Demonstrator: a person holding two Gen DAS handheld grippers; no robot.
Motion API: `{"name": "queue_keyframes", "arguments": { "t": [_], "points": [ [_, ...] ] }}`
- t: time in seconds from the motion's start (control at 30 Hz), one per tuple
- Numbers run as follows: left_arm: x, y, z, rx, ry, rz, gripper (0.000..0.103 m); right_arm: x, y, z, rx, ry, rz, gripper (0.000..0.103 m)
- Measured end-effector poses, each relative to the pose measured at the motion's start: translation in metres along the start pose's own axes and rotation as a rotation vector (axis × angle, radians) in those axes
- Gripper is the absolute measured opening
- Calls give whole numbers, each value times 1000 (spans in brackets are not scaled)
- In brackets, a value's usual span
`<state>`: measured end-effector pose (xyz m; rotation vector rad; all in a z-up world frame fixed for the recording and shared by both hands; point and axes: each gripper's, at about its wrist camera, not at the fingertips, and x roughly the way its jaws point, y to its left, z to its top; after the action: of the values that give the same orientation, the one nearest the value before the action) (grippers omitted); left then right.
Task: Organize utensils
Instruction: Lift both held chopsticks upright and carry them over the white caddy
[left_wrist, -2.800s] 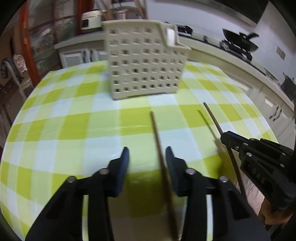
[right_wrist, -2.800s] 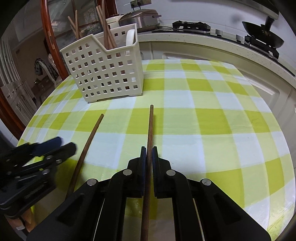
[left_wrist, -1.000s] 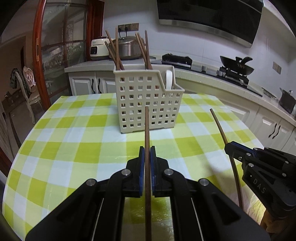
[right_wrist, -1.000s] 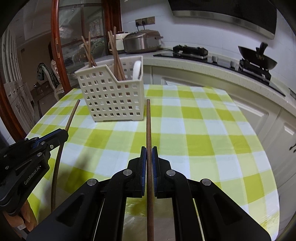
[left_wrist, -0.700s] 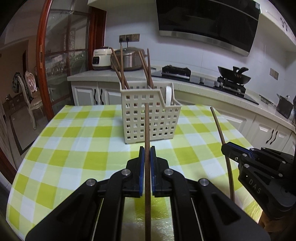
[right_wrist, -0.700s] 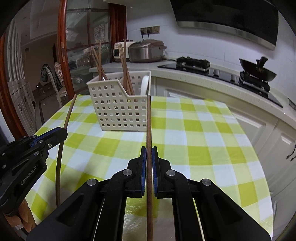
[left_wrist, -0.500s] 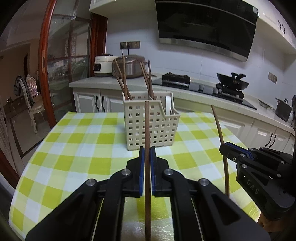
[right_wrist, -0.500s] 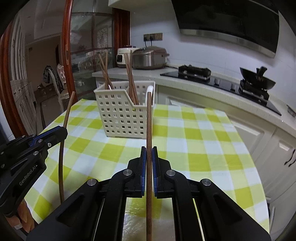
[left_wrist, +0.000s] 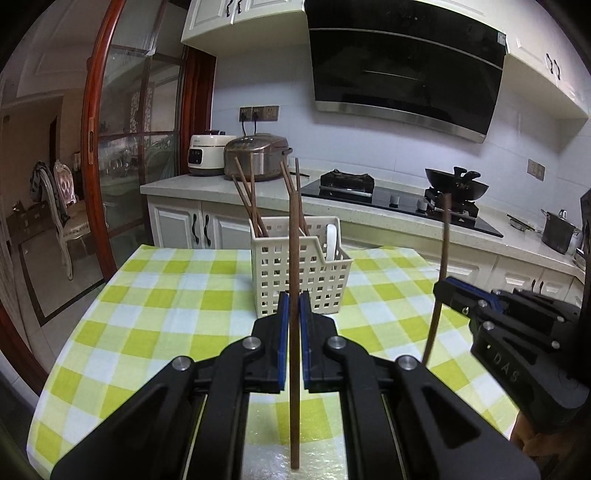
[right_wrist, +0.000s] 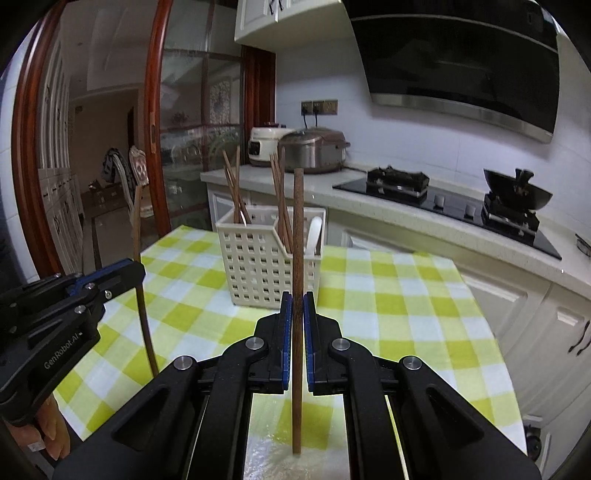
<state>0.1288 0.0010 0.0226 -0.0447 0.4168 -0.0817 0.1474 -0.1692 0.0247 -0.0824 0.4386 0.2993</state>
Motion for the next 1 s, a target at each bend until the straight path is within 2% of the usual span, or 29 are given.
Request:
{"name": "queue_keyframes", "arguments": {
  "t": [0.3,0.73,1.0],
  "points": [
    [-1,3,19,12,-17,-14,6,-9,-6,25,-5,-67,52,6],
    [6,-4,40,66,-50,2,6,2,4,41,-47,-70,69,6],
    [7,-7,60,98,-87,22,6,15,-3,68,-42,-91,77,6]
  ]
}}
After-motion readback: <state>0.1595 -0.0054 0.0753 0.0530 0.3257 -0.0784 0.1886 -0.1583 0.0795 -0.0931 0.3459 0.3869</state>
